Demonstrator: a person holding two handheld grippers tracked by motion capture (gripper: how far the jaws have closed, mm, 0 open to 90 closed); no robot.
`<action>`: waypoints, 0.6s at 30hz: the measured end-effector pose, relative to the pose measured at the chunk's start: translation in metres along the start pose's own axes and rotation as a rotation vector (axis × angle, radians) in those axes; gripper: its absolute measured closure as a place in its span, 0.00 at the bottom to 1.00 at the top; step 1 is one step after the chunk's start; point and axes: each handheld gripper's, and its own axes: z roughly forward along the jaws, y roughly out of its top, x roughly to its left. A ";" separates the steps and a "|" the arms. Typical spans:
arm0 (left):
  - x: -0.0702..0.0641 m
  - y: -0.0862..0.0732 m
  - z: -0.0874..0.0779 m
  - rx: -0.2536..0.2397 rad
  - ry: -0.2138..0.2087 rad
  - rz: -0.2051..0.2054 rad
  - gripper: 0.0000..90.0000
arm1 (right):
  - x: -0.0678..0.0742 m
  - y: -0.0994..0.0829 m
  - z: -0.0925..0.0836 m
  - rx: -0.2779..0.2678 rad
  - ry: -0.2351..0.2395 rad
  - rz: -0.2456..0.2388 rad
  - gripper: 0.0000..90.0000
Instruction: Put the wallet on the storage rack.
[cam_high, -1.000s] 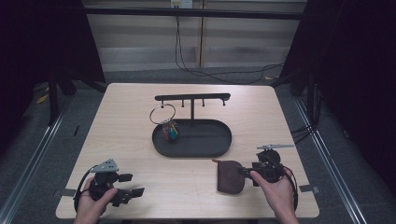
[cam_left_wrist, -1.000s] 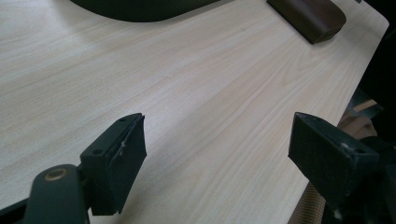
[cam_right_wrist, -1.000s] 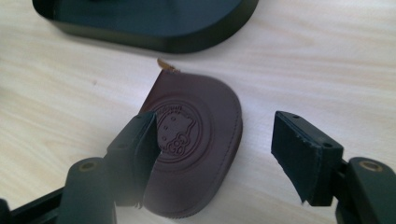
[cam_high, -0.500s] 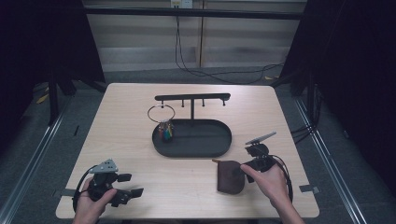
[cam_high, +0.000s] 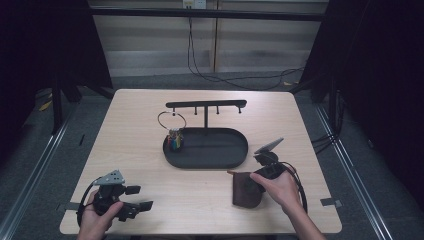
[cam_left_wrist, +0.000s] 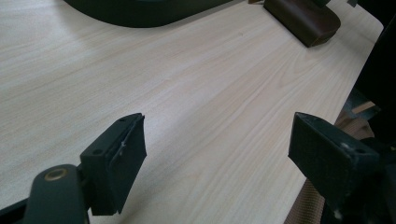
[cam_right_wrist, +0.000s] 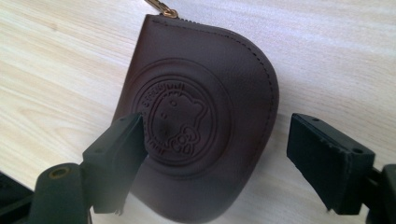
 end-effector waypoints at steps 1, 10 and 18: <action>0.000 0.000 -0.001 -0.005 0.002 -0.002 0.21 | 0.001 0.001 0.001 0.006 0.006 0.002 0.22; 0.000 0.000 -0.002 -0.007 0.013 -0.002 0.20 | 0.009 0.006 0.011 0.020 -0.019 0.002 0.21; -0.002 0.001 0.001 0.002 0.009 0.009 0.20 | 0.008 0.009 0.013 0.043 -0.013 0.025 0.24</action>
